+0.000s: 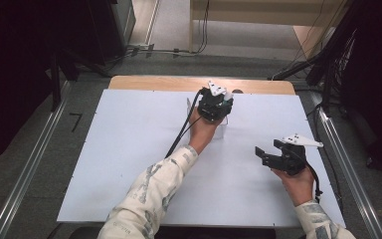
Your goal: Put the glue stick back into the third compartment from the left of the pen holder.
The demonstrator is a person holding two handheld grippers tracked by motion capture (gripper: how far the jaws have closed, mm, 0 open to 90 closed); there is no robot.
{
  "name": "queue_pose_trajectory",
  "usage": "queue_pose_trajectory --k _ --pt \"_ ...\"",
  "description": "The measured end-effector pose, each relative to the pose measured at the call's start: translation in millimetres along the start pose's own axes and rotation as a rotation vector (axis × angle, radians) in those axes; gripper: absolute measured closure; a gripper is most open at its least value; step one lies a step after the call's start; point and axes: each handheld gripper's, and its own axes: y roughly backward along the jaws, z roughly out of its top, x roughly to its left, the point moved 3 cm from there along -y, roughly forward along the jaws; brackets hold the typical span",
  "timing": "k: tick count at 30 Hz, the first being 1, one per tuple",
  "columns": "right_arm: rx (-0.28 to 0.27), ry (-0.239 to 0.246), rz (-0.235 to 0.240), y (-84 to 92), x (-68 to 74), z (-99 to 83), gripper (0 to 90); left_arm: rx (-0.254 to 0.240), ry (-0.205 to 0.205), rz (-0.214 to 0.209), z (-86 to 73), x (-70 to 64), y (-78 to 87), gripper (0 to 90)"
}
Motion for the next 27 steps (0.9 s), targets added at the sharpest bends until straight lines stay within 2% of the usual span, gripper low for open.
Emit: queue_pose_trajectory --k 17,27 --pt "0.005 -0.001 0.000 -0.4 0.1 -0.3 17.8 0.015 -0.009 -0.002 -3.3 -1.9 0.8 64.8" --pt "0.006 0.002 -0.001 -1.2 0.8 -0.3 17.8 0.015 -0.016 -0.006 -7.4 1.4 7.5 58.3"
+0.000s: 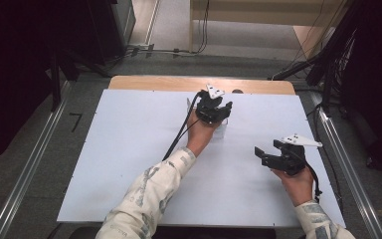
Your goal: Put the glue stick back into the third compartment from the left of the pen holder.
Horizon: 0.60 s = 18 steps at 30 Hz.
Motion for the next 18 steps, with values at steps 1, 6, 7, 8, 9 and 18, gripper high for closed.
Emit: queue_pose_trajectory --k 1,6,7,8,9,18 --pt "0.001 0.000 0.000 0.0 0.1 -0.1 17.8 -0.001 -0.002 0.000 -0.3 -0.5 1.3 57.8" --pt "0.000 0.002 -0.001 -0.2 0.3 -0.1 17.8 -0.001 -0.001 -0.008 -3.8 -1.9 7.4 54.7" --pt "0.000 0.001 -0.002 -0.2 0.2 -0.1 17.8 -0.002 -0.003 -0.010 -4.6 -2.2 8.7 53.6" --pt "0.001 0.000 -0.003 -0.2 0.2 -0.1 17.8 -0.001 -0.006 -0.010 -5.5 -2.4 10.3 52.4" --pt "0.000 0.000 -0.003 -0.2 0.1 -0.1 17.8 -0.004 -0.003 -0.012 -6.3 -2.9 11.5 51.3" --pt "0.004 0.000 -0.009 -1.5 -0.1 -0.6 17.7 -0.023 -0.005 -0.035 -10.0 -5.7 25.1 42.6"
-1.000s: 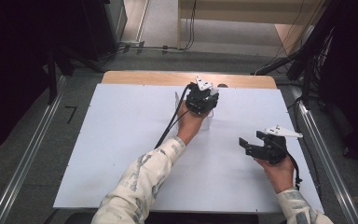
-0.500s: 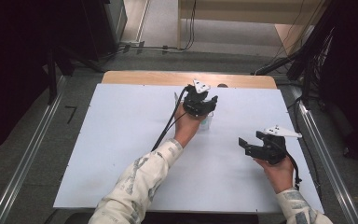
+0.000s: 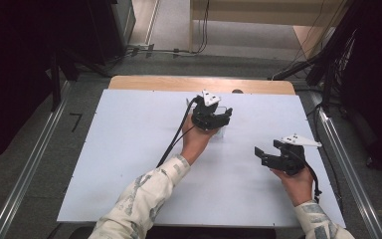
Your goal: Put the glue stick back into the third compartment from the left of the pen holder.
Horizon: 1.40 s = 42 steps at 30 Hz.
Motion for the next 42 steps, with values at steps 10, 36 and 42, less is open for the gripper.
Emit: queue_pose_trajectory --k 10,36,42 --pt "0.003 -0.003 -0.007 0.0 -0.6 -0.5 17.5 -0.010 -0.014 -0.020 -4.7 -4.3 19.4 39.8" --pt "0.006 -0.007 -0.035 1.3 -2.4 -1.8 11.9 0.000 0.031 0.010 -38.3 28.1 80.9 23.1" --pt "0.007 -0.004 -0.042 2.3 -2.6 -1.8 11.3 0.001 0.066 0.049 -57.8 42.4 91.3 23.2"
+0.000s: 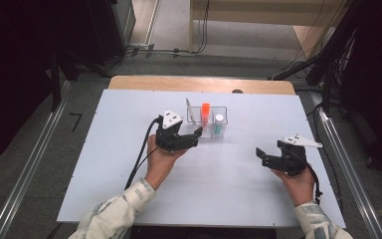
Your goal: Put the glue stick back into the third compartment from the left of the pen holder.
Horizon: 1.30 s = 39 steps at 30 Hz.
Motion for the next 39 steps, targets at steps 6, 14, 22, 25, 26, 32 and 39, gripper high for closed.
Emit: queue_pose_trajectory --k 6,14,22,25,26,32,39 --pt "0.003 0.007 -0.005 -0.1 -0.2 -0.3 11.3 -0.001 0.005 0.022 -11.0 6.8 11.1 23.1" --pt "-0.006 0.015 -0.010 4.5 -0.5 -0.4 11.4 0.005 0.013 0.046 -23.6 16.9 29.0 23.0" --pt "-0.008 0.010 -0.015 8.1 -4.8 -1.9 11.3 0.022 0.014 0.089 -38.8 32.1 49.1 22.9" --pt "-0.005 0.008 -0.024 10.5 -7.7 -3.9 11.3 0.037 0.000 0.106 -46.3 37.4 56.1 22.3" --pt "-0.003 0.007 -0.030 11.4 -9.1 -4.8 11.3 0.041 -0.005 0.115 -48.8 39.2 58.4 22.3" --pt "-0.002 0.002 -0.051 16.7 -17.0 -8.5 11.3 0.057 0.008 0.138 -57.9 50.4 69.2 22.1" --pt "0.001 -0.003 -0.055 19.4 -19.7 -10.8 11.3 0.068 0.014 0.167 -65.7 60.8 81.1 22.0"
